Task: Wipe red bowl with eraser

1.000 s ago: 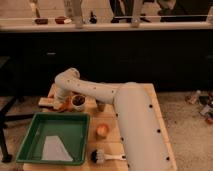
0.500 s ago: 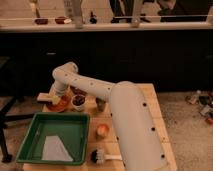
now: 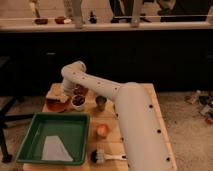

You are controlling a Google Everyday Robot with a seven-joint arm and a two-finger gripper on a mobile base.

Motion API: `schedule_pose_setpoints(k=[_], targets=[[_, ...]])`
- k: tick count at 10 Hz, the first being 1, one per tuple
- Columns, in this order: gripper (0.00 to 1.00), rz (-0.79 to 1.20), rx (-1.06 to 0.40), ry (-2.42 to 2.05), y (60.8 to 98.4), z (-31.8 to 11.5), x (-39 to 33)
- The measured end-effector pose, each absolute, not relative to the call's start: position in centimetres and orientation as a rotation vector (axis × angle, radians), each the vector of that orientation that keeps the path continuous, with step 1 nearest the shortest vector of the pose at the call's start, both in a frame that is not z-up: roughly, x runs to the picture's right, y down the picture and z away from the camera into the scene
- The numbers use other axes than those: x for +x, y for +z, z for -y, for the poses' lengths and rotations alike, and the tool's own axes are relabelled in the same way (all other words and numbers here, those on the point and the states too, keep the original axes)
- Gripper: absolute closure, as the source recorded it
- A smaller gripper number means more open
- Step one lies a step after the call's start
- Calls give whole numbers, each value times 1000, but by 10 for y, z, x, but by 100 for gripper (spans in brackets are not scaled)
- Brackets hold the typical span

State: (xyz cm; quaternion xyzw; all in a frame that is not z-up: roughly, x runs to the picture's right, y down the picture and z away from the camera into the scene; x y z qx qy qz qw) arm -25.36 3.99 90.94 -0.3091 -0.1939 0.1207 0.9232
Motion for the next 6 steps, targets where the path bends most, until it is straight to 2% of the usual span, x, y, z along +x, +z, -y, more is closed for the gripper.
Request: schedule_pose_setpoints(k=[6], targets=[[100,444,-670,199,899,-64,-292]])
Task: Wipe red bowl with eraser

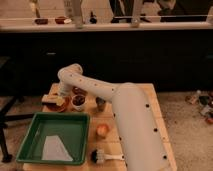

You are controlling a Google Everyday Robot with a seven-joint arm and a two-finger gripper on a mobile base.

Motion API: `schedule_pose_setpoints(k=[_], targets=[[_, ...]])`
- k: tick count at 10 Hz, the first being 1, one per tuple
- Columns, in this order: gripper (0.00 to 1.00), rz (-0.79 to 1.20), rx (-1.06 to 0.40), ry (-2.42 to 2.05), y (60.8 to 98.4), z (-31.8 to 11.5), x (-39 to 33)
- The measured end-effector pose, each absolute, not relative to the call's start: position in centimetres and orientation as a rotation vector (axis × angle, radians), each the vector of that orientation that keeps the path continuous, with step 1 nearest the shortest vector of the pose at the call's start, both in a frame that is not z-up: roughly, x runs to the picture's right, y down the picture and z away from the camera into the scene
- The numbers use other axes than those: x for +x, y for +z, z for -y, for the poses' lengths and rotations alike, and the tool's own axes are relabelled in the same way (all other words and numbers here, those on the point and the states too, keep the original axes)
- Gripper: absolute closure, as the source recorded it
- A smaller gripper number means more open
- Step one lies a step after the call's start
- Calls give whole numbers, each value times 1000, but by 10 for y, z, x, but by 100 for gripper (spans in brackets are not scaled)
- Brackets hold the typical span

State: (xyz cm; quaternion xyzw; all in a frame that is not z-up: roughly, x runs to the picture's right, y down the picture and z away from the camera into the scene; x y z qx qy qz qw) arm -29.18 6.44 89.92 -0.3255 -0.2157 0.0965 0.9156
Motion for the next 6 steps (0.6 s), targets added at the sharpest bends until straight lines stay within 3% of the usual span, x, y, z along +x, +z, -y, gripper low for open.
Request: schedule_pose_setpoints(k=[6], targets=[[100,439,-649,186,878,-55,-280]])
